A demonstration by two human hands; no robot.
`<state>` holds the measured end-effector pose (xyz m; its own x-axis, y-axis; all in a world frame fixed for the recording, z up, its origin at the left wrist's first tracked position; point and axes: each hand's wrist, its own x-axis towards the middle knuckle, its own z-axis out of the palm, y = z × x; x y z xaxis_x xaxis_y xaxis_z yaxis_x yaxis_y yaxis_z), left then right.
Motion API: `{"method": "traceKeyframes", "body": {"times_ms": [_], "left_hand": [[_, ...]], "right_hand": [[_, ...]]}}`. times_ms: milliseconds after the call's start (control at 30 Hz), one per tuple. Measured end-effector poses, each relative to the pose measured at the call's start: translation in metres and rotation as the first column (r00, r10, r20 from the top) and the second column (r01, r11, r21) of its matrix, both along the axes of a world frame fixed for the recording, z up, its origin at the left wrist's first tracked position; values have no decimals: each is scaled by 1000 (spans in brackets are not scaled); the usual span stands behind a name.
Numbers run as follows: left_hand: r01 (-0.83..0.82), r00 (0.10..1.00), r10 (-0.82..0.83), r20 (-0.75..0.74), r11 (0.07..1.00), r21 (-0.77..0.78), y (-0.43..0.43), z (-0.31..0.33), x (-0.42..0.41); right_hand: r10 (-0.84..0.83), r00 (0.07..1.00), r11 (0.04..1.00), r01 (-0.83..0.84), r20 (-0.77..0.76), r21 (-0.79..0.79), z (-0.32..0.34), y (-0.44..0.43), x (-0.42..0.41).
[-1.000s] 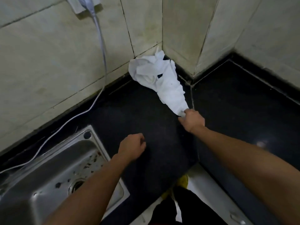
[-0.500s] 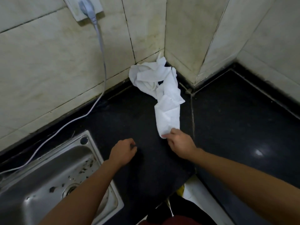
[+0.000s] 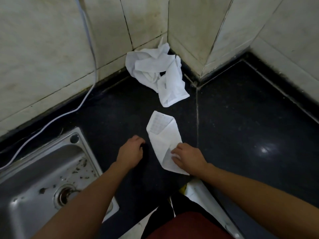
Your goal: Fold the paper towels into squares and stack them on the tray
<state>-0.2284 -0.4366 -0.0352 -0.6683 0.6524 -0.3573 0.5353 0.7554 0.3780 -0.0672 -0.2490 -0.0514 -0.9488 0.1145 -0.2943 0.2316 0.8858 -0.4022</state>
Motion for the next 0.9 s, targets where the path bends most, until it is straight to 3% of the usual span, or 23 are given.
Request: {"method": "traceKeyframes", "body": {"times_ms": [133,267,367,500,600,733,900], "left_hand": [[147,989,-145,41,989,-31,39,0,-3],[166,985,-157,67,974,-153,50,-6,-5],[147,989,-150,-5,973,-181,40,-10,-1],[155,985,-166,-45,969,-192,10,-14,13],[193,973,-215,-87,959,-205,-11,-15,25],[295,943,-320,-96,933,-208,-22,-13,39],[295,945,-305,-120,951,-94,-18,-8,39]], "right_hand": [[-18,991,995,5,131,99,1,10,-20],[-39,986,989,15,164,144,-2,8,-20],[-186,969,982,183,165,37,-5,15,-11],[-551,813,772,583,190,-254,-3,35,1],[-675,693,656,721,255,-222,-3,52,12],[-652,692,709,701,311,-74,-2,61,20],[-504,864,864,504,19,-1,13,46,5]]}}
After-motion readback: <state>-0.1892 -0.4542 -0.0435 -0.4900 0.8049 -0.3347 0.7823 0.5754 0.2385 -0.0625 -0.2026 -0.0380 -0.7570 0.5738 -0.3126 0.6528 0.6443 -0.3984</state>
